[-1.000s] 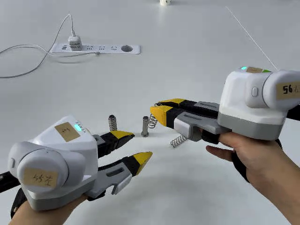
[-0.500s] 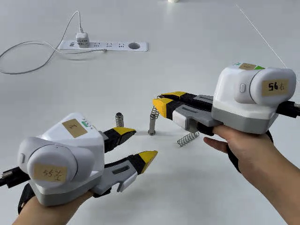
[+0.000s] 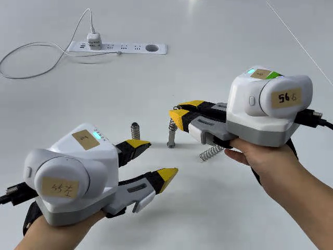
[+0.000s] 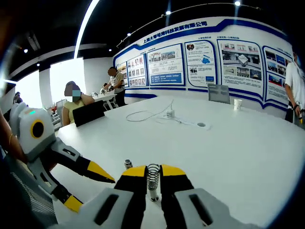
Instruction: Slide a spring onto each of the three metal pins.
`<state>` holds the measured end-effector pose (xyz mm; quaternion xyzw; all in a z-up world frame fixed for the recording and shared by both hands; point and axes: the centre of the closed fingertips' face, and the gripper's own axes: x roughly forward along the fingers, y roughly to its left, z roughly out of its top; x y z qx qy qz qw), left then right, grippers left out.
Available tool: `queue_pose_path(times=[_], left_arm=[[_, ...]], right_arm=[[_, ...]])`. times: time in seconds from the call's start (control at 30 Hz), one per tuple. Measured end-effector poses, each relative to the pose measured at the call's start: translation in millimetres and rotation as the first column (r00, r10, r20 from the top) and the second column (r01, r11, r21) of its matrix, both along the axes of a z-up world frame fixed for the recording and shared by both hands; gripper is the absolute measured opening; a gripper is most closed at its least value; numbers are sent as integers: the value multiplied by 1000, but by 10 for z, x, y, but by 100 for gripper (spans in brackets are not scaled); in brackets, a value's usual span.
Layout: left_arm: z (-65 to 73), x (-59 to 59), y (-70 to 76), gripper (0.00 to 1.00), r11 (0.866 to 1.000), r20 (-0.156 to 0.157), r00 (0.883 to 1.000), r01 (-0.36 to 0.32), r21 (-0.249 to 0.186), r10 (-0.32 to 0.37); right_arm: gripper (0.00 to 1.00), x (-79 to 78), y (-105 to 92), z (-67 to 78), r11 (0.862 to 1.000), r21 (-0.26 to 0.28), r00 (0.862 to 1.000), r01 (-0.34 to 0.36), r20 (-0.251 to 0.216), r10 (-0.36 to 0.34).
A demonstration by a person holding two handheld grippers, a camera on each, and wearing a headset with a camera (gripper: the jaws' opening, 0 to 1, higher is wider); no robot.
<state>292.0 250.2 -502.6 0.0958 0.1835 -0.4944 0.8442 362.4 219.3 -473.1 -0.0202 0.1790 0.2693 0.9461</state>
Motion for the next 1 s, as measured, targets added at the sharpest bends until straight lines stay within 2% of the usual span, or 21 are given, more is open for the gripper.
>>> queue_pose_path(times=[0.23,0.37,1.0], left_arm=[[-13,4,5,41,1000,-7,1000,-2,3,2],[-11,7,7,41,1000,-7,1000,-3,2,3],[-15,-14,-7,41,1000,-15,1000,3,1,-3]], right_arm=[[11,-19,38,-118,998,-64,1000,-19,-5,19],[11,-22,43,-172,996,-82,1000,-24,-12,23],[11,-20,56,-416,995,-96,997,-17,-73,10]])
